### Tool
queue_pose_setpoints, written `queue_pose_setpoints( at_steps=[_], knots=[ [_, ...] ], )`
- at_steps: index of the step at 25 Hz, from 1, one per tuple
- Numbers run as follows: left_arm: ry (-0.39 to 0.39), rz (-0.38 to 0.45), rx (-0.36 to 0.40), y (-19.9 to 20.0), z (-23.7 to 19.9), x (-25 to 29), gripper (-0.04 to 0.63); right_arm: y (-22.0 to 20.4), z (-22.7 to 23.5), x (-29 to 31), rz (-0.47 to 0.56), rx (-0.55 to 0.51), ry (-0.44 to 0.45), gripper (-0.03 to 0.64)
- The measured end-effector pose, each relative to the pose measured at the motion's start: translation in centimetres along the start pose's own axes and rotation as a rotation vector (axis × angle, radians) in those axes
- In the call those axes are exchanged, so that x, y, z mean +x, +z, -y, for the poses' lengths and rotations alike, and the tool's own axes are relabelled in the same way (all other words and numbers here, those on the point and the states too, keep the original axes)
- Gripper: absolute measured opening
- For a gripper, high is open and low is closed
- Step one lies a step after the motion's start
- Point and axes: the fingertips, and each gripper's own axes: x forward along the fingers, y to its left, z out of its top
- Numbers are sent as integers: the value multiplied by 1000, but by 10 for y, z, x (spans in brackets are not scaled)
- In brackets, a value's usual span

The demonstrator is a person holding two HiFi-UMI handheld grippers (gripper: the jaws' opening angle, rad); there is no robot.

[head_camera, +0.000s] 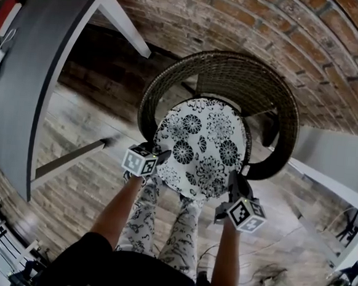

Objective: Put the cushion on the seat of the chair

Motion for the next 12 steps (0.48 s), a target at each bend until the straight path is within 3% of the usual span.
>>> queue_pose_setpoints(
  at_steps=[7,12],
  knots=[
    [23,-23,24,-8,0,-8,215,-1,2,-2,8,17,-12,23],
    [57,-20,-10,-12,-6,-11,241,-2,3,-1,18,38,-11,21]
  ],
)
